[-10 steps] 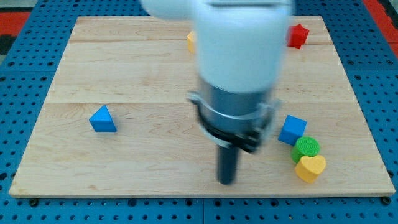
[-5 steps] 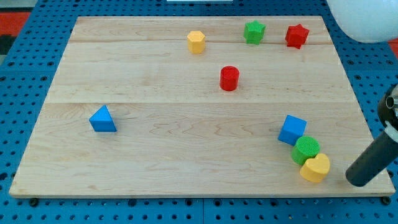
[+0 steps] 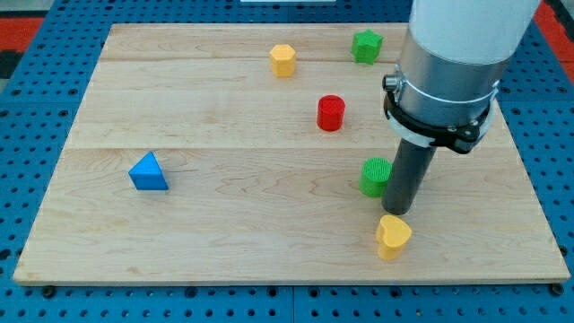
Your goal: Push the green circle and blue cube slightly up
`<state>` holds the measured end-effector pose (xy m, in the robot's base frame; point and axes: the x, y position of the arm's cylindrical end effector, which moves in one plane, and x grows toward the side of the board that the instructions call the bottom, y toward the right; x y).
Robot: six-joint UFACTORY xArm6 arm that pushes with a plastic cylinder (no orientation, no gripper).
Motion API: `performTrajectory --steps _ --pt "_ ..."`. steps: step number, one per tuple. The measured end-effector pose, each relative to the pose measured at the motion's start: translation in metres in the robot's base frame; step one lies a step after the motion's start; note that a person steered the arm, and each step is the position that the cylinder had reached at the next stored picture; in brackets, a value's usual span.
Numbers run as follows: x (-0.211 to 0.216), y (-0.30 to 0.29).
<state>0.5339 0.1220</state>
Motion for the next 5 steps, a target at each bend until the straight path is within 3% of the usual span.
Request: performTrajectory --steps 5 --pt "-0.043 0.007"
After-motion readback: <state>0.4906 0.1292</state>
